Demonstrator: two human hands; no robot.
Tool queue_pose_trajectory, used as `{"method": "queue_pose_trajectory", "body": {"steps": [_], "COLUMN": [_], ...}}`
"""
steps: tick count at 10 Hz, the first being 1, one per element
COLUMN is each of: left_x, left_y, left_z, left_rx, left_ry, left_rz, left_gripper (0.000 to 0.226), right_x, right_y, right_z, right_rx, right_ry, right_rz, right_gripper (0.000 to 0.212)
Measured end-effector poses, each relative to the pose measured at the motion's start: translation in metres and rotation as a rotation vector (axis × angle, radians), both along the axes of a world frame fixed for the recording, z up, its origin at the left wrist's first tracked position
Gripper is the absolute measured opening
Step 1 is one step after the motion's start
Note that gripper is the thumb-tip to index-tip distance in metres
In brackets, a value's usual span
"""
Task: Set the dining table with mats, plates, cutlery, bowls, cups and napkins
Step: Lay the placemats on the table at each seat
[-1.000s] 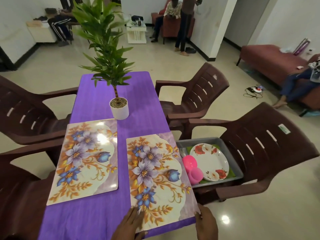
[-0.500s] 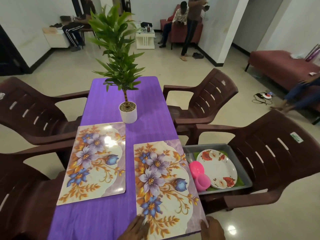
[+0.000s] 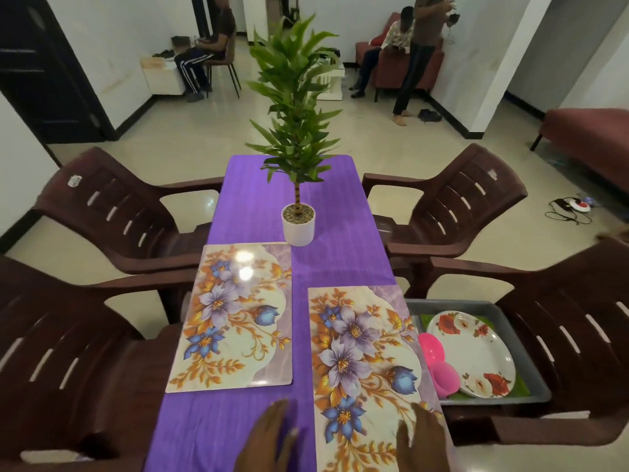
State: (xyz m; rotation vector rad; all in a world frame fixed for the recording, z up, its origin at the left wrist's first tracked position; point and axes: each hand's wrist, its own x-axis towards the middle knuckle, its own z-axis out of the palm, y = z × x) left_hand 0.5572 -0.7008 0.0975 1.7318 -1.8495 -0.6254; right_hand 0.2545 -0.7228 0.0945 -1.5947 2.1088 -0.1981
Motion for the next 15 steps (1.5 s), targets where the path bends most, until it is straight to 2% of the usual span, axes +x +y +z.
{"method": "queue_pose_trajectory", "body": {"steps": [1,2,3,4,5,6,7,9,11,12,13,14,15], "left_x": [0.084,0.144,0.191,0.200,0.200,0.198,0.199,0.207,0.212,0.211,0.215,0.225,0.232], "left_y": [-0.028,-0.048,-0.069,-0.079,-0.087,-0.092,-0.100,-0.104,-0.104,-0.106,-0.111,-0.121,-0.124], "left_z": [0.002,0.003,0.013,0.023,0.019,0.016,0.012,0.010,0.008,0.008,0.006,0.003,0.002], "left_rx": [0.076,0.172,0.332,0.301,0.275,0.263,0.216,0.333,0.308,0.270,0.297,0.376,0.369], "left_ry": [-0.030,-0.064,-0.004,0.160,0.215,0.263,0.309,0.323,0.292,0.289,0.384,0.636,0.669], "left_rz": [0.507,0.664,0.748,0.714,0.652,0.625,0.680,0.628,0.661,0.739,0.812,0.888,0.890], "left_gripper": [0.055,0.055,0.058,0.043,0.031,0.029,0.031,0.028,0.025,0.027,0.025,0.016,0.015], "right_x": [0.074,0.140,0.199,0.228,0.239,0.247,0.257,0.255,0.262,0.258,0.258,0.260,0.261], "right_y": [-0.045,-0.063,-0.066,-0.088,-0.095,-0.097,-0.103,-0.107,-0.105,-0.109,-0.111,-0.111,-0.109], "right_z": [-0.016,-0.006,0.023,0.010,0.007,0.008,0.014,0.006,0.008,0.013,0.017,0.025,0.026], "right_rx": [0.202,-0.188,-0.026,0.067,0.077,0.104,0.108,0.096,0.039,-0.008,-0.030,-0.078,-0.097], "right_ry": [-1.021,-0.343,-0.480,-0.418,-0.384,-0.354,-0.413,-0.490,-0.425,-0.355,-0.331,-0.299,-0.293], "right_rz": [0.821,0.329,0.171,0.085,0.069,-0.001,-0.133,-0.309,-0.318,-0.336,-0.344,-0.329,-0.330], "right_gripper": [0.058,0.050,0.059,0.066,0.067,0.064,0.056,0.057,0.030,0.027,0.028,0.028,0.023]}}
